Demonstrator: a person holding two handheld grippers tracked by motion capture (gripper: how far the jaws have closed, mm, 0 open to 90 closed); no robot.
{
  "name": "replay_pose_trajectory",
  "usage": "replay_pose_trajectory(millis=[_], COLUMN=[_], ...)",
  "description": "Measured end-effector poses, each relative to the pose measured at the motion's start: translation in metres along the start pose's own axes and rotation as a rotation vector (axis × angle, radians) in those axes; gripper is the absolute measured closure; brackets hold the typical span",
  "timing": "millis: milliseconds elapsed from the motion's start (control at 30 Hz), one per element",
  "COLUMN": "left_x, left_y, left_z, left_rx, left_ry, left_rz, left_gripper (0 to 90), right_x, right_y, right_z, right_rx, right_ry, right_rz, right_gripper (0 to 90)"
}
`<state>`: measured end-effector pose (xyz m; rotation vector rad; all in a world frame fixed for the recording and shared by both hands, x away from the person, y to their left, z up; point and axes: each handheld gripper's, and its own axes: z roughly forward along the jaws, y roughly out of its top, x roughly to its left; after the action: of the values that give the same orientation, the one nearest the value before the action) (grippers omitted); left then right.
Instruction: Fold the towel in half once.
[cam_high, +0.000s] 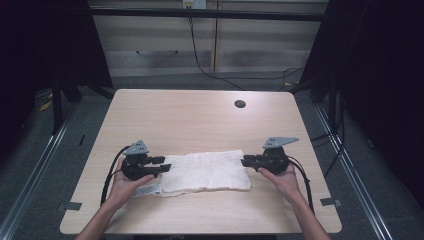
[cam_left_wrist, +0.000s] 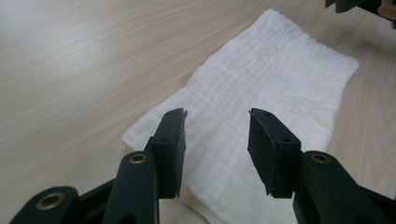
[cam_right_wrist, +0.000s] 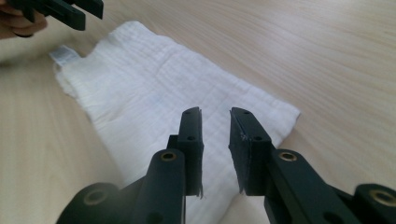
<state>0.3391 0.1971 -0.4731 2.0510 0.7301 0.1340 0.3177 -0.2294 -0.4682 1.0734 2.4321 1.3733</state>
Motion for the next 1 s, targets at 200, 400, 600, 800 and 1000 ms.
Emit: replay_pose_trajectory(millis=[200,400,600,800,1000], left_x=[0.011,0.017,0.011,0.002,-0.006], left_y=[-0.005,-0.017,-0.018,-0.021,-0.022], left_z=[0.023,0.028,0.028,0.028,0.027], left_rx=[0.072,0.088,0.092,0.096,0.107], left_ry=[0.04,0.055,0.058,0.014,-0.001], left_rz=[-0.009,-0.034,-0.014,0.008,0.035], left_gripper=[57.8,57.7,55.2,55.6,55.6], right_x=[-0.012,-0.012,-0.003,0.005,0.017], right_y=[0.009,-0.001,-0.012,-0.023,-0.031], right_z=[0.039,0.053,0.043,0.029,0.019], right_rx=[0.051,0.127,0.156,0.164,0.178], right_ry=[-0.02,-0.031,-0.025,-0.049,-0.041], right_rz=[-0.003,-0.004,-0.019,-0.022,-0.026], right_gripper=[80.2,76.8,76.2,76.5,76.4])
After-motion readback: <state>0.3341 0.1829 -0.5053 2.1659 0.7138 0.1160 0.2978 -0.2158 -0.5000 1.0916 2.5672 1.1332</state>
